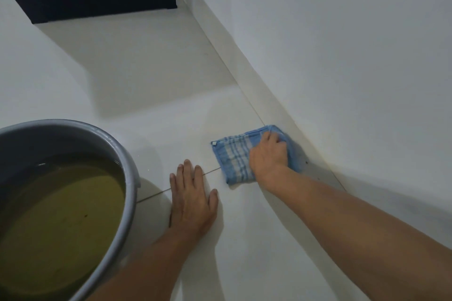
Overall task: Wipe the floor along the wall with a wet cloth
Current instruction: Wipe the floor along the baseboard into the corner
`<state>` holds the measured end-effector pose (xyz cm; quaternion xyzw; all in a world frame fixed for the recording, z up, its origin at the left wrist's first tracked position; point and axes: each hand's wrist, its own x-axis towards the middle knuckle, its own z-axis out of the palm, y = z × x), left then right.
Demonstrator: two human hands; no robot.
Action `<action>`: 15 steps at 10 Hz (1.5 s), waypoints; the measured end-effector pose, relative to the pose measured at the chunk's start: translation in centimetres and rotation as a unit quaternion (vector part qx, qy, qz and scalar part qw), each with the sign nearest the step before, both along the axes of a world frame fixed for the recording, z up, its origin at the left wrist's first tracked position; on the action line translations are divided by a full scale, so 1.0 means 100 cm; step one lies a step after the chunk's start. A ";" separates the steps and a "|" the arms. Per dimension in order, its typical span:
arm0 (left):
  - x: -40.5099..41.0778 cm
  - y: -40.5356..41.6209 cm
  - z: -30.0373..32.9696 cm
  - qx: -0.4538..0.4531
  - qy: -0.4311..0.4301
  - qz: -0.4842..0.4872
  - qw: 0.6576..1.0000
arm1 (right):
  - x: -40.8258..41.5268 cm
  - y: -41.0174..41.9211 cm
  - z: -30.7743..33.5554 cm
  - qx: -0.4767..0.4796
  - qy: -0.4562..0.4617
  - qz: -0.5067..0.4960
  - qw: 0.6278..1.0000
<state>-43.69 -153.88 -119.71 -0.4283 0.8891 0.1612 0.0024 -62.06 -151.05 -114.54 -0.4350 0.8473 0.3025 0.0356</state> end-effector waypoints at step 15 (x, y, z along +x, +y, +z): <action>-0.008 0.003 -0.005 -0.060 -0.013 0.033 0.998 | -0.034 0.014 -0.037 -0.160 -0.051 0.176 0.970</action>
